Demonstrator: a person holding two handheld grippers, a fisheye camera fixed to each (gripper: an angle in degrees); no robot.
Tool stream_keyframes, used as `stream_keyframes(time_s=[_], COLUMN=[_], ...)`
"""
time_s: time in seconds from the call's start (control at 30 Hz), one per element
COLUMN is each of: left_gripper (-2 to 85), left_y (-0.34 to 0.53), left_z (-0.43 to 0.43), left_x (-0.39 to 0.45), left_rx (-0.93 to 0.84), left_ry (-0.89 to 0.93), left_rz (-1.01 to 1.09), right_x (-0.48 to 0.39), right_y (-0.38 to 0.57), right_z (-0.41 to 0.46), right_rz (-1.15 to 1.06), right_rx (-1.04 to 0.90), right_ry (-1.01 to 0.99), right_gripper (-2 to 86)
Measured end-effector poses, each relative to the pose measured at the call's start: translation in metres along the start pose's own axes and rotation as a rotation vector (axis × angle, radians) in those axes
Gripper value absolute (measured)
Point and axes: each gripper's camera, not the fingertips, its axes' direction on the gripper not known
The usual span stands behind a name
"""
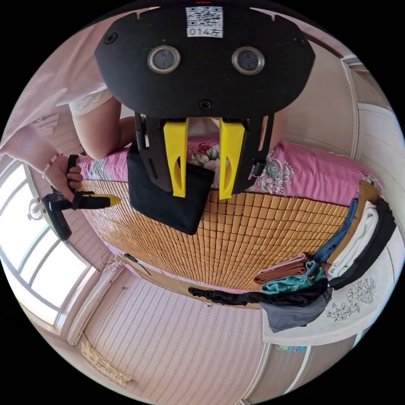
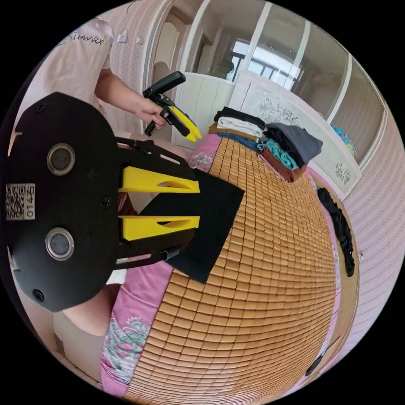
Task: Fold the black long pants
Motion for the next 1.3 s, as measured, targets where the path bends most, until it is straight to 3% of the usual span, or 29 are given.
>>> stream_keyframes(time_s=[0.17,0.4,0.57,0.63,0.7,0.77,0.93,1.0,1.1,1.3], left_gripper=[12.5,15.7,15.3,14.7,13.9,12.8,7.6,6.9,5.6,5.2], left_y=[-0.026,-0.069,-0.077,-0.08,-0.082,-0.085,-0.094,-0.093,-0.094,-0.123], left_z=[0.061,0.141,0.187,0.198,0.203,0.207,0.205,0.207,0.218,0.254], left_x=[0.009,0.011,0.015,0.014,0.014,0.017,0.052,0.081,0.14,0.324], left_rx=[-0.068,-0.153,-0.243,-0.25,-0.256,-0.265,-0.294,-0.275,-0.25,-0.237], left_ry=[0.052,0.061,0.141,0.176,0.197,0.199,0.163,0.16,0.268,0.502], left_rz=[0.032,0.052,0.017,0.003,0.016,0.036,0.032,0.058,0.039,0.214], right_x=[0.052,0.069,0.073,0.087,0.088,0.077,-0.008,-0.016,-0.005,0.056], right_y=[0.046,0.058,0.059,0.065,0.066,0.064,0.063,0.067,0.08,0.124], right_z=[0.009,0.015,0.03,0.038,0.038,0.032,-0.014,-0.036,-0.078,-0.194], right_rz=[0.204,0.268,0.167,0.28,0.289,0.225,-0.263,-0.342,-0.383,-0.344], right_rx=[-0.066,0.061,0.112,0.105,0.072,0.027,0.06,0.078,0.083,0.122], right_ry=[0.019,-0.042,-0.107,-0.267,-0.288,-0.25,0.096,0.093,0.151,0.301], right_gripper=[12.5,17.8,12.3,10.4,8.7,6.7,4.5,4.2,3.9,3.9])
